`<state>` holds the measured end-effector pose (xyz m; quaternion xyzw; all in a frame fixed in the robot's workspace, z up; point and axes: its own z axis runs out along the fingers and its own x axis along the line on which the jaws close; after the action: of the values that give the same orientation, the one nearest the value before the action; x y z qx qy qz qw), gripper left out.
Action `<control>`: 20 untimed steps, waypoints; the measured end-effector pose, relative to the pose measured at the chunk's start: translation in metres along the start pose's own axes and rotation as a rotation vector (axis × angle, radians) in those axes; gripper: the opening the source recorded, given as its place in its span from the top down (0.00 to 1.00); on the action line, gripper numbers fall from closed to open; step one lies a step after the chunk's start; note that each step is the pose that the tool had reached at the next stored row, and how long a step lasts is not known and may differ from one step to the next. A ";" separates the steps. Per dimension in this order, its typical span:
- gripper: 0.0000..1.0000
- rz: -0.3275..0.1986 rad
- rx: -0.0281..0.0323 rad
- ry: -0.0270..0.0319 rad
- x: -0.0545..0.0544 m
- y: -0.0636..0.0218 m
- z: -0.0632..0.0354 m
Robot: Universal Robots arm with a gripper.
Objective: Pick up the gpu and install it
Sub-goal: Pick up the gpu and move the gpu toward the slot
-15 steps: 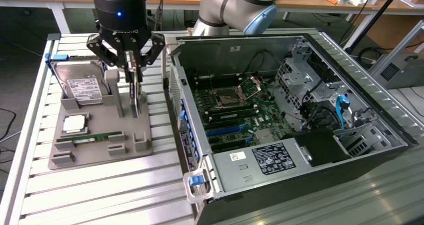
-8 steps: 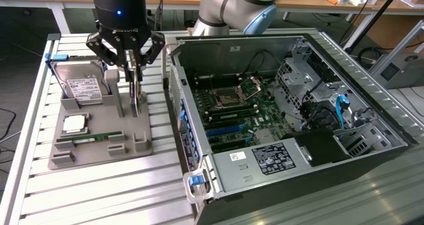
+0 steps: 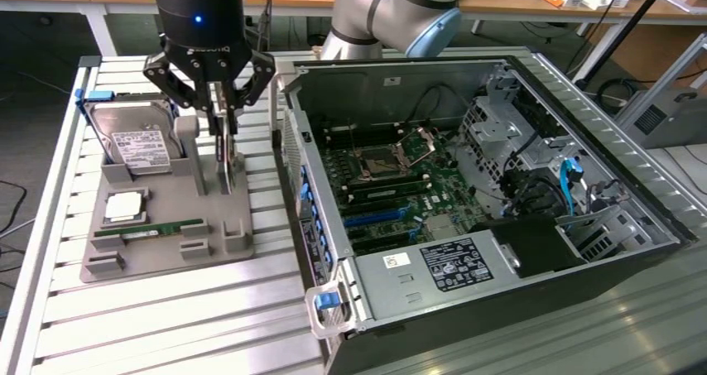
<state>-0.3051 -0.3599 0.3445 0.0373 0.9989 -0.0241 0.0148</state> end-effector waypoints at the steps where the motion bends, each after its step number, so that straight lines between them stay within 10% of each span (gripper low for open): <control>1: 0.73 0.000 0.0001 0.0001 0.000 0.0000 -0.0005; 20: 0.73 0.000 0.0000 0.0000 0.000 -0.0004 -0.0084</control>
<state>-0.3051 -0.3599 0.3529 0.0373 0.9989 -0.0241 0.0148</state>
